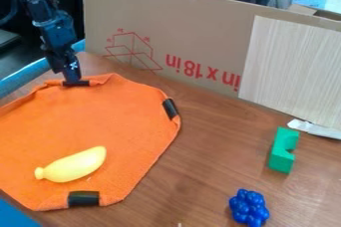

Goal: Fold the cloth from the top to the bottom

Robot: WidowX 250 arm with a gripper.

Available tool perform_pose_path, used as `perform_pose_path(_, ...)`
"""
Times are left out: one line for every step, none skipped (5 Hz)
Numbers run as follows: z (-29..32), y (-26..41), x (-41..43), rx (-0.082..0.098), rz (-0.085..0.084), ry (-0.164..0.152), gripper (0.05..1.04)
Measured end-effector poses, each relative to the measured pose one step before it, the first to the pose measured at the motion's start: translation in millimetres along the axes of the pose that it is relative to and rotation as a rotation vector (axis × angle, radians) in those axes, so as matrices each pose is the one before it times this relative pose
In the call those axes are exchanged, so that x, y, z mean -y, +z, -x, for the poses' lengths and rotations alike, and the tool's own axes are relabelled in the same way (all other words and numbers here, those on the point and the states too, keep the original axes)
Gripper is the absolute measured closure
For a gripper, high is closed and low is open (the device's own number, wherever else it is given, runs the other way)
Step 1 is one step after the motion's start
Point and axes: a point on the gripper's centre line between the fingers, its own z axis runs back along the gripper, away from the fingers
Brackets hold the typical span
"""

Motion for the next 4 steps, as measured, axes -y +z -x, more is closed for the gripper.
perform_pose_path(-2.78, -3.68, -8.85, 0.0253, -0.0674, -0.0023, 0.083)
perform_pose_path(-3.50, -5.12, -6.29, 0.0084, -0.0146, 0.0153, 0.083)
perform_pose_path(-1.89, -10.91, -5.11, -0.0244, 0.0138, 0.0152, 0.089)
perform_pose_path(-3.99, -13.80, -2.82, -0.0219, 0.0139, 0.0073, 0.147)
